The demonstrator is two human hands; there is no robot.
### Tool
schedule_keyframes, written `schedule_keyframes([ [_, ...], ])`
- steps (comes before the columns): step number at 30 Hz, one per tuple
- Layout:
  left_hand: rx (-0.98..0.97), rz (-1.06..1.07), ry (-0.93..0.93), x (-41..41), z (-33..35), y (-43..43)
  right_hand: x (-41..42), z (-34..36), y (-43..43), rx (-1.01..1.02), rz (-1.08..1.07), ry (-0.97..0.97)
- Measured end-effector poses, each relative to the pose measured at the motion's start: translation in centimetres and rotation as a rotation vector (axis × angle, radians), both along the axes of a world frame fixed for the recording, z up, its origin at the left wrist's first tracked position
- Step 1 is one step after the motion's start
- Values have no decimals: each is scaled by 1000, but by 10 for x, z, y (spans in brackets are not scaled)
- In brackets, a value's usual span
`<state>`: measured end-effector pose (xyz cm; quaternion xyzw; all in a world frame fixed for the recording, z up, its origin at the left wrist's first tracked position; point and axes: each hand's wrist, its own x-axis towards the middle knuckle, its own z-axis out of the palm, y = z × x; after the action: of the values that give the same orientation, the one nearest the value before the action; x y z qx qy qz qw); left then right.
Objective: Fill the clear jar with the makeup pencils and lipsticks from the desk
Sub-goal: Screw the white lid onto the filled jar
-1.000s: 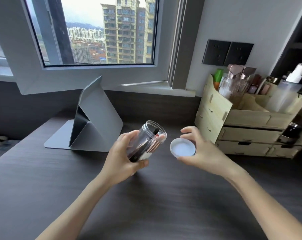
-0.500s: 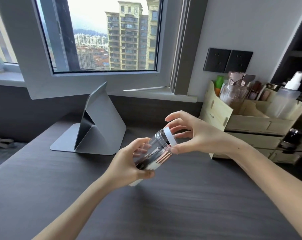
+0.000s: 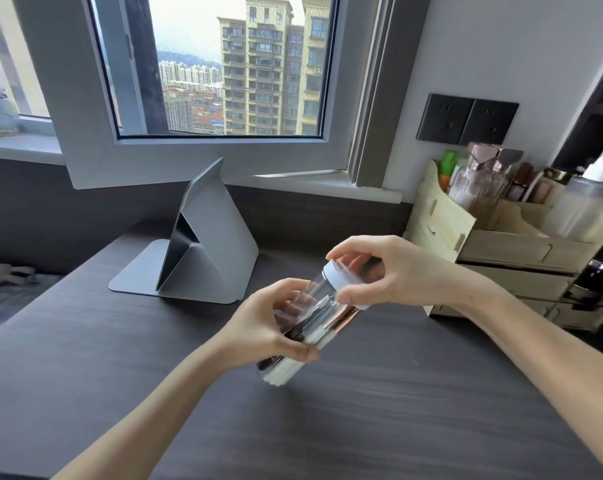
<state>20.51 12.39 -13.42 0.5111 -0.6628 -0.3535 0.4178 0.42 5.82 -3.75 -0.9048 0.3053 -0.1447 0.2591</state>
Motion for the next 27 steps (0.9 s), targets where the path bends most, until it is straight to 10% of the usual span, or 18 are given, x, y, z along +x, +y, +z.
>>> schedule_keyframes([
  [15,-103,135,-181,-8,5,-4,-2,-1,3,-314,-140,240],
  [27,-240,195,-79,-32,18,-10,-4,-19,10,-280,-266,-363],
])
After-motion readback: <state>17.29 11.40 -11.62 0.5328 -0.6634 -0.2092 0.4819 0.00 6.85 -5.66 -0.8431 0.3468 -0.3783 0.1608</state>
